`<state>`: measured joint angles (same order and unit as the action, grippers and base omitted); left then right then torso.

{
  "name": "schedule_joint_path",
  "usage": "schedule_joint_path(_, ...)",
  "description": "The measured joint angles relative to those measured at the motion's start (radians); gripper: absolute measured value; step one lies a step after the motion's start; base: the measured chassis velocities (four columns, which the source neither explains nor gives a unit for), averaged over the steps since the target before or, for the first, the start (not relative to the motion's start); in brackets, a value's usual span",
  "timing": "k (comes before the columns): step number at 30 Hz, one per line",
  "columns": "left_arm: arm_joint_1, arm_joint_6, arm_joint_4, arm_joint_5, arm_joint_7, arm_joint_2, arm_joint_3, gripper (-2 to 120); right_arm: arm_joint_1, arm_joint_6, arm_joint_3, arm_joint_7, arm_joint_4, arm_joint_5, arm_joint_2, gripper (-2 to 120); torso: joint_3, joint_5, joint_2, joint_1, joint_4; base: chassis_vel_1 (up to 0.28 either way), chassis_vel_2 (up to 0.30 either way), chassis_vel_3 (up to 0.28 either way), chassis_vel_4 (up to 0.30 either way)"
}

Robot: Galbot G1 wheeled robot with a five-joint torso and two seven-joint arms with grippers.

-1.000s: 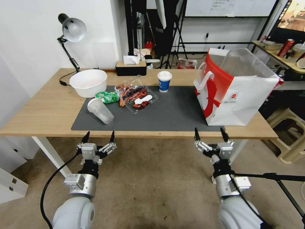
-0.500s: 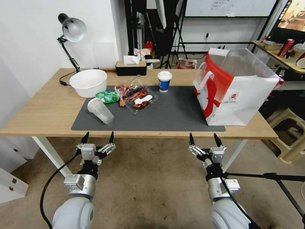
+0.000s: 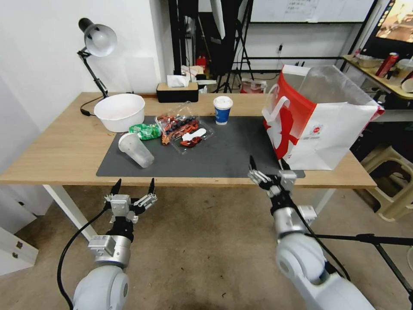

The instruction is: Pick up the trash from the table and place it into the takeout bag.

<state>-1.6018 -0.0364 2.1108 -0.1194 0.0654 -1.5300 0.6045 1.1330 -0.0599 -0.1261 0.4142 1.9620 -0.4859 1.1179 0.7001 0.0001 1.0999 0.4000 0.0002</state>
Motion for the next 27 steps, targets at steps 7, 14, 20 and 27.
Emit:
schedule_joint_path(7,-0.004,0.0,0.006,0.002,0.001,-0.002,0.001,100,-0.17,0.053,0.069,0.028,-0.102,-0.091,0.0,100,0.0,0.0,0.0,0.0,-0.0003,0.0,0.0,0.0,0.0)
schedule_joint_path(14,-0.01,-0.005,0.014,0.002,0.002,-0.001,0.011,100,-0.39,0.122,0.164,0.067,-0.264,-0.181,0.026,100,0.0,-0.0001,0.0,0.0,-0.0002,0.0,0.0,0.0,0.0)
schedule_joint_path(20,-0.013,-0.012,0.016,0.002,0.002,-0.004,0.017,100,-0.539,0.162,0.238,0.092,-0.396,-0.236,0.071,100,0.0,-0.0001,0.0,0.0,0.0001,0.0,0.0,0.0,0.0)
schedule_joint_path(27,-0.012,-0.017,0.019,-0.001,0.001,-0.011,0.023,100,-0.666,0.192,0.296,0.1,-0.561,-0.268,0.124,100,0.0,-0.0001,0.0,0.0,-0.0002,0.0,0.0,0.0,0.0)
